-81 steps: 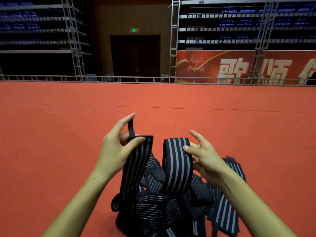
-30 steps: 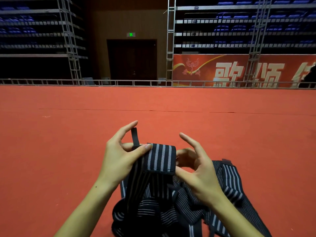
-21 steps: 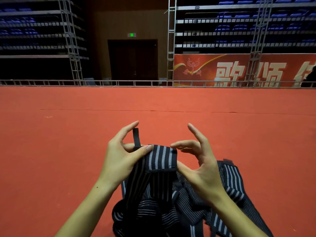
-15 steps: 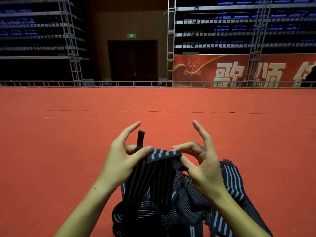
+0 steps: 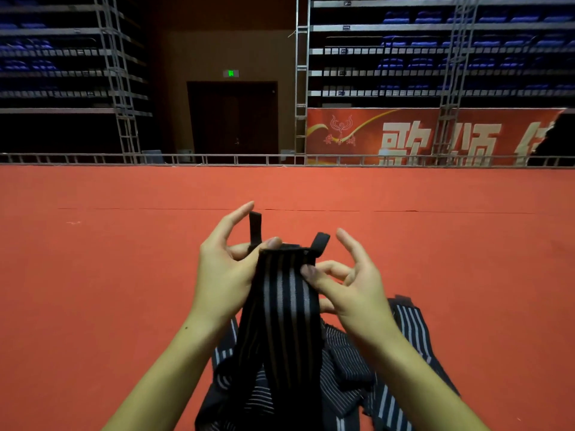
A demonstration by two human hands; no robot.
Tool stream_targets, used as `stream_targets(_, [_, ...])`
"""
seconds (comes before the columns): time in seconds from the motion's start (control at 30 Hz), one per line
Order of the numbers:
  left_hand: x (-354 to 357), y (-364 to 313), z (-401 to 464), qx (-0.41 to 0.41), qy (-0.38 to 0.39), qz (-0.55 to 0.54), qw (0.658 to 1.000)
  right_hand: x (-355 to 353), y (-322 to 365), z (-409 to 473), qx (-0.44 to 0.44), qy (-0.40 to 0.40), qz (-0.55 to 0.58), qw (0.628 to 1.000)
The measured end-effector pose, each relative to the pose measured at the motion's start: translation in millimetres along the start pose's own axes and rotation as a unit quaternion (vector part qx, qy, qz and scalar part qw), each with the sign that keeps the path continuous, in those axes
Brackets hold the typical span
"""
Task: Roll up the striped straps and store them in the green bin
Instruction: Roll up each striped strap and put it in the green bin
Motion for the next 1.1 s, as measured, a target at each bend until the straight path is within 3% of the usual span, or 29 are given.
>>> stream_targets(0.13, [8,4,-6,-0.043,0.01,-0.046,0.998,6,-15,2,0.051,-0.016,0.047,0.997])
stream_targets(0.43, [17,-6,-8,-0.055,0.083,-0.026,0.995,4,-17,9,0.054,-0.046,0.026,0.997])
stream_targets(0.6, [11,-13,6,-0.017,0.04,-0.02,0.999,5,-1,16,-0.023,-0.061,-0.069,0.995])
stream_targets(0.73, [12,-30,32,-0.02,0.019,-0.075,0.997,20,0,21,-0.005,0.032,0.008,0.999])
stream_targets(0.8, [14,-36,49,-0.021,0.012,-0.078,0.997,24,4,24,-0.009,0.042,0.016,0.999])
stream_targets(0.97, [20,-44,74,-0.047,-0.006,-0.1,0.994,11,30,42,-0.058,-0.063,0.014,0.996])
stream_targets(1.1, [20,-32,46,-0.052,0.035,-0.036,0.997,0,52,54,-0.079,-0.109,0.053,0.989])
Point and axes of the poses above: each hand's wrist, its own z-axis towards the middle knuckle, its own x-axis out of the palm, y = z × x, the point moved 8 cm from there along z, towards the middle knuckle, and after that the axes turned 14 degrees about -z, right-handed, at the moved point
